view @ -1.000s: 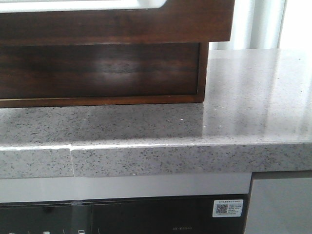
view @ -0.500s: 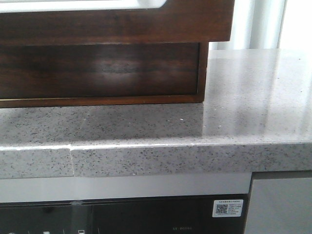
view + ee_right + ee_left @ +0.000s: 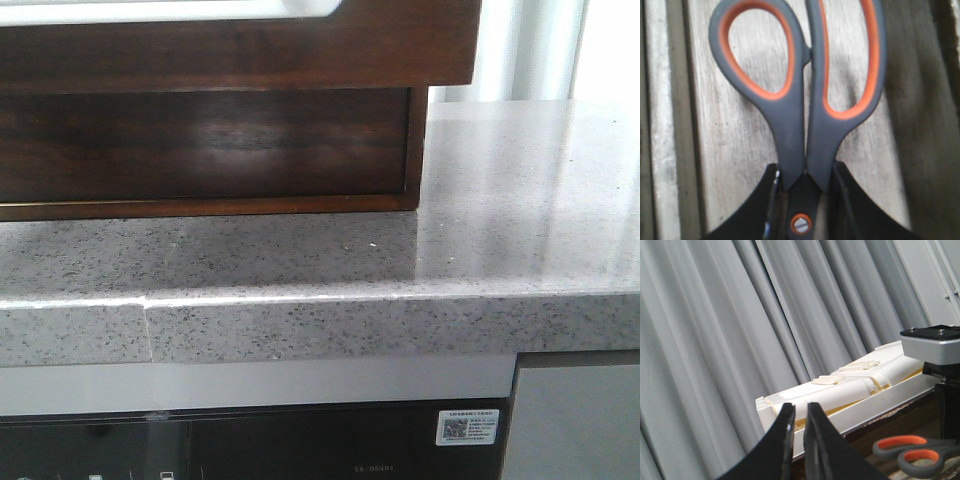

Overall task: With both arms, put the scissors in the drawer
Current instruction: 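Lower the scissors into the drawer and open the right gripper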

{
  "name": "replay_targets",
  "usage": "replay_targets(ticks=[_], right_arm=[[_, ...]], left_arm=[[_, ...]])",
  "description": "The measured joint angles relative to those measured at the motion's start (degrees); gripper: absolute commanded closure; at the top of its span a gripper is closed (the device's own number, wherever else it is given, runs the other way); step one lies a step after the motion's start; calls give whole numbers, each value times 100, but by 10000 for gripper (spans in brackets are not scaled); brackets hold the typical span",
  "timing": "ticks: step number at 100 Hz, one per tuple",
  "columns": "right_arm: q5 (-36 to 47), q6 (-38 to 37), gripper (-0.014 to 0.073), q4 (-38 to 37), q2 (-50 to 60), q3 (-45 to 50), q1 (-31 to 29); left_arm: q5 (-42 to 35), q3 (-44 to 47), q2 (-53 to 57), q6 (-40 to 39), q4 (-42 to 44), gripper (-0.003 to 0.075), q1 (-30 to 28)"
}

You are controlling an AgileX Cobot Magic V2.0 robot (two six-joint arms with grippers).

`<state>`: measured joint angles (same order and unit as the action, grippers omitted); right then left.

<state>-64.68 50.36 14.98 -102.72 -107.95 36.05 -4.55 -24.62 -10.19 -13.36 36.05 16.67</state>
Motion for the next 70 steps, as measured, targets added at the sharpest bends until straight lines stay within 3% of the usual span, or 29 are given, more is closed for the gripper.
replay_targets(ticks=[58, 70], right_arm=[[-130, 40, 715, 42, -209, -31, 0], [-130, 40, 636, 50, -209, -31, 0]], left_arm=[[0, 0, 0, 0, 0, 716, 0], [0, 0, 0, 0, 0, 717, 0]])
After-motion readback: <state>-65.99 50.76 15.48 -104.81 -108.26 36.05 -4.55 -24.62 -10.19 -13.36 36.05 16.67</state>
